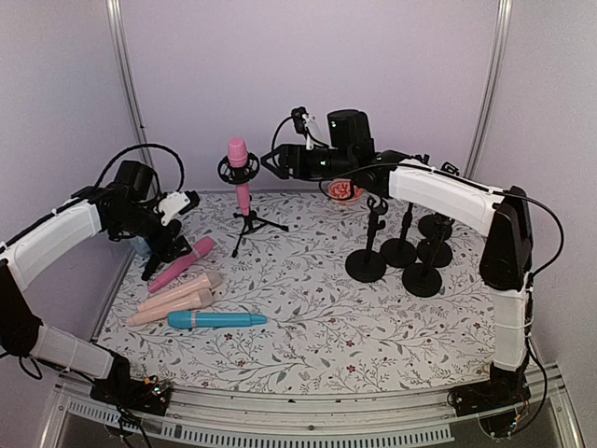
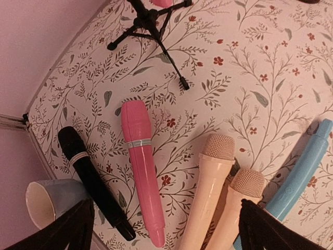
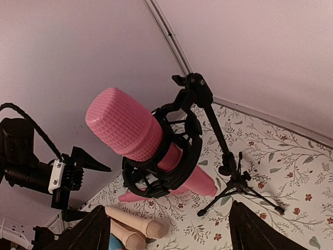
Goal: Remove the microphone from the stand
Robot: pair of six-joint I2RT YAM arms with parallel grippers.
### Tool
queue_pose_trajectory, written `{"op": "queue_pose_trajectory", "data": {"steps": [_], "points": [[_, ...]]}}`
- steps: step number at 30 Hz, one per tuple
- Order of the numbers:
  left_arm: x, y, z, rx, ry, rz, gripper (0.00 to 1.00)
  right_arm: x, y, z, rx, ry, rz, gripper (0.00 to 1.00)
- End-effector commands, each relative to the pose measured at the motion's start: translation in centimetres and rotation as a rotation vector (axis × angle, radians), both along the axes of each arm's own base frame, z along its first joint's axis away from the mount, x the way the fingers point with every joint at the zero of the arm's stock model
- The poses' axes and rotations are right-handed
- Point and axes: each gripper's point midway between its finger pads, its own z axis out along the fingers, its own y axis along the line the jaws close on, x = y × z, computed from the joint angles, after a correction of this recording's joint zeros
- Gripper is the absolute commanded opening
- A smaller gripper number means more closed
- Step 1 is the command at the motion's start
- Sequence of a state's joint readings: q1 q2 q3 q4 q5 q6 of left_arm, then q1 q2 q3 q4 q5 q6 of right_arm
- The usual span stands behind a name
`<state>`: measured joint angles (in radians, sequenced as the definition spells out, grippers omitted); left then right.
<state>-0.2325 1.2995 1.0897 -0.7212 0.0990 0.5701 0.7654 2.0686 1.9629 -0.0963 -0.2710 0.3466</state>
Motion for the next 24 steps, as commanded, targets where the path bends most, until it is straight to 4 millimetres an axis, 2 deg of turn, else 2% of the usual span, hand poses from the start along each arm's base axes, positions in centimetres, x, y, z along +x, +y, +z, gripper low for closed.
{"op": "queue_pose_trajectory", "data": {"steps": [1,9,14,15,16,21,24], "points": [[-0.1,-0.1,2.0,-0.035,-0.042,-0.006,0.98,-0.5,2.6,-0.1,0.125,0.127,0.116,0.79],[-0.4,-0.1,2.3,-0.038,-0.053,-0.013,0.97,0.5,4.7,-2.3,0.259,0.250,0.186,0.71],[-0.6,0.0,2.3,-0.031,-0.055,-0.011,0.97,0.9,5.7,-2.5,0.325,0.294,0.219,0.63],[-0.7,0.1,2.3,-0.029,-0.056,-0.011,0.97,1.4,6.2,-4.3,0.315,0.320,0.215,0.62],[-0.7,0.1,2.2,-0.028,-0.057,-0.011,0.97,1.6,6.2,-4.7,0.322,0.332,0.214,0.60],[-0.8,0.3,2.0,-0.016,-0.062,-0.011,0.97,1.8,6.5,-4.3,0.378,0.343,0.228,0.46],[-0.8,0.4,2.0,-0.013,-0.062,-0.008,0.97,1.9,6.5,-3.8,0.395,0.349,0.225,0.33]]}}
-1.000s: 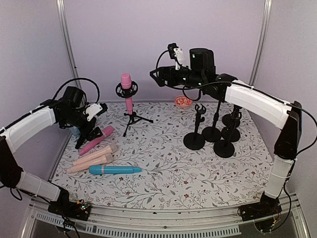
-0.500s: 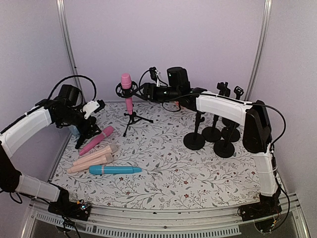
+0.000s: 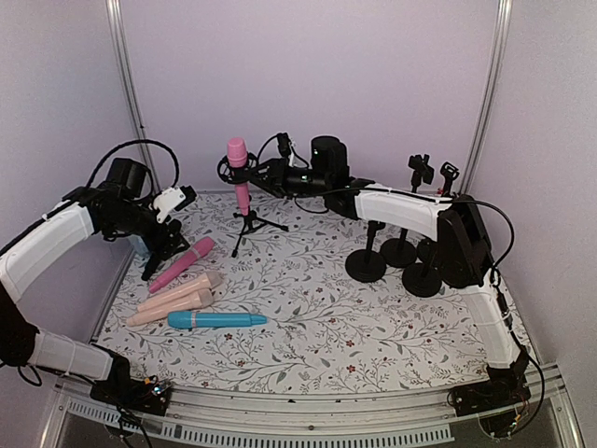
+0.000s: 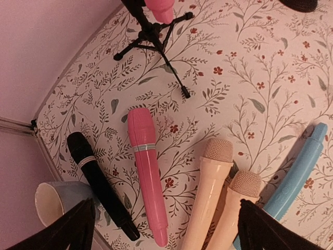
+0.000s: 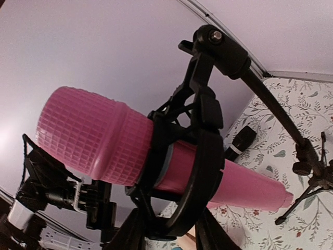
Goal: Remove the microphone from the stand
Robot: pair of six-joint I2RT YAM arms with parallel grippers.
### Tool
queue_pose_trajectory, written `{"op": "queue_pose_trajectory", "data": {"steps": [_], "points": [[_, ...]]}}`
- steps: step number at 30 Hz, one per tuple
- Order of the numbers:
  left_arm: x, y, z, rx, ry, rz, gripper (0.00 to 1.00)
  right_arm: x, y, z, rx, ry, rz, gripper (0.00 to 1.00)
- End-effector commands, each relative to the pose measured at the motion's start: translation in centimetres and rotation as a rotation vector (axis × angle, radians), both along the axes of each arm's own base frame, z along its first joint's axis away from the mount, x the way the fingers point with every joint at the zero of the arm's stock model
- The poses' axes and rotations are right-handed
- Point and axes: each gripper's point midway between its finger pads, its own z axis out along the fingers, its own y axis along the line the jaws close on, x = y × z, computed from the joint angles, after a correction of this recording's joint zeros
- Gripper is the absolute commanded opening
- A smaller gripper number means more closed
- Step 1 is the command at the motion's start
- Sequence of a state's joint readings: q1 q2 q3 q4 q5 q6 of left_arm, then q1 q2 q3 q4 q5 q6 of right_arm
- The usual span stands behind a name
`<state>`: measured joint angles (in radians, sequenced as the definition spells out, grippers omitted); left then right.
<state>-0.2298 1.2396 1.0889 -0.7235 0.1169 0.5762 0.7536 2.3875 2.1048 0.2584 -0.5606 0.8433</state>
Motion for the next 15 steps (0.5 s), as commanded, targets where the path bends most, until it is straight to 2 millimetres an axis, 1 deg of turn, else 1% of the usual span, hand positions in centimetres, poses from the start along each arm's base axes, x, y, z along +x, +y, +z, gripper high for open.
{"op": "queue_pose_trajectory", "data": {"steps": [1,7,10,12,15], "points": [[-0.2,0.4,0.1,0.009,-0.008,0.006,0.97,0.4,0.0,1.8,0.068,0.000,-0.005,0.30],[-0.1,0.4,0.0,0.008,-0.006,0.010,0.96,-0.2,-0.1,3.8,0.110,-0.011,0.001,0.20],[-0.1,0.5,-0.1,0.009,-0.004,0.012,0.96,-1.0,0.0,4.8,0.123,-0.009,0.015,0.10],[-0.1,0.5,-0.1,0.011,-0.005,0.013,0.96,-2.1,-0.5,7.0,0.155,-0.020,0.023,0.06],[0.0,0.5,-0.3,0.010,-0.004,0.015,0.96,-3.4,-1.3,8.7,0.194,-0.025,0.023,0.04]]}}
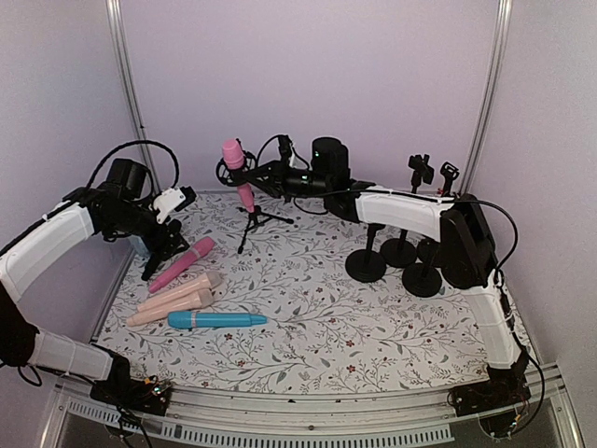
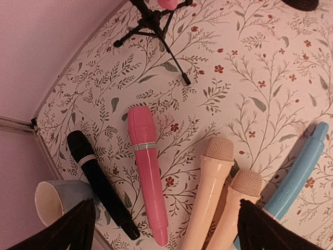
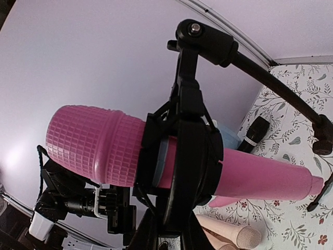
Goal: Remove the microphone from the stand
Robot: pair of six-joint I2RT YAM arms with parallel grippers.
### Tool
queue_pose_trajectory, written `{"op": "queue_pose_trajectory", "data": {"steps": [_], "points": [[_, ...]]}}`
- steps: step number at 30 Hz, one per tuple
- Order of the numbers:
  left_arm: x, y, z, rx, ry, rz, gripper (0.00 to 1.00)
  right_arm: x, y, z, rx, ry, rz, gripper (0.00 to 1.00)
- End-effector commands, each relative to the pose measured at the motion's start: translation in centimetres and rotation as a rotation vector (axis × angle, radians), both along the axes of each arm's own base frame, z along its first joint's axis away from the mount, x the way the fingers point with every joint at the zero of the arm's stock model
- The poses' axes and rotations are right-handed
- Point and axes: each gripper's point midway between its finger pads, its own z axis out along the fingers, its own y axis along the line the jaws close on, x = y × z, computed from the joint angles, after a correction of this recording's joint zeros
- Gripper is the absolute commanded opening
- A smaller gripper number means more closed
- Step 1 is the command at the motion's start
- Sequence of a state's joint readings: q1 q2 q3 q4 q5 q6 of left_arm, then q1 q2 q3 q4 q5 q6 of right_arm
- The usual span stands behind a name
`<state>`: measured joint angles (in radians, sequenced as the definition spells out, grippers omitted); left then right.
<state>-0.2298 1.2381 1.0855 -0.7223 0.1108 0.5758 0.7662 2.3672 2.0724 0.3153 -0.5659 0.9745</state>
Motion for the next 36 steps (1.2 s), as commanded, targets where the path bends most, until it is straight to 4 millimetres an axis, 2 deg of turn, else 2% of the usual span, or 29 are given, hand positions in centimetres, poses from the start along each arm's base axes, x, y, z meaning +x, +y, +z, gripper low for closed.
{"op": "queue_pose_trajectory", "data": {"steps": [1,5,6,8,9,10,17,23,27,32,34,35,36], "points": [[0.1,0.4,-0.2,0.006,-0.003,0.012,0.96,-2.8,-1.9,7.9,0.139,-0.112,-0.007,0.03],[0.2,0.2,-0.3,0.000,0.002,0.012,0.96,-4.9,-3.3,9.2,0.178,-0.089,-0.003,0.00],[0.2,0.2,-0.3,-0.002,0.002,0.010,0.96,-5.3,-3.5,8.5,0.175,-0.061,-0.004,0.00],[0.2,0.1,-0.2,-0.005,0.002,0.008,0.96,-6.3,-4.3,9.3,0.198,-0.033,0.000,0.00],[0.2,0.1,-0.2,-0.007,0.001,0.009,0.96,-6.8,-4.7,8.6,0.195,-0.007,-0.002,0.00],[0.2,0.0,-0.1,-0.008,0.002,0.006,0.96,-7.4,-5.3,9.3,0.208,-0.002,-0.005,0.00],[0.2,-1.1,0.1,-0.036,0.014,-0.011,0.96,-10.3,-7.9,8.5,0.246,0.128,-0.037,0.00],[0.1,-2.9,0.6,-0.039,0.014,-0.057,0.96,-12.6,-10.1,8.3,0.268,0.206,-0.073,0.00],[0.1,-4.1,1.0,-0.036,0.020,-0.090,0.97,-13.7,-11.7,6.8,0.252,0.247,-0.101,0.00],[-0.2,-6.0,1.6,-0.059,0.026,-0.145,0.98,-14.4,-13.3,3.9,0.217,0.308,-0.139,0.00],[-0.5,-6.9,2.0,-0.080,0.025,-0.175,0.99,-14.4,-13.4,2.9,0.197,0.319,-0.150,0.05],[-0.5,-7.3,2.2,-0.093,0.024,-0.189,0.99,-14.4,-13.4,2.3,0.186,0.321,-0.152,0.11],[-0.6,-7.8,2.4,-0.110,0.024,-0.204,0.99,-14.4,-13.4,1.8,0.172,0.321,-0.154,0.20]]}}
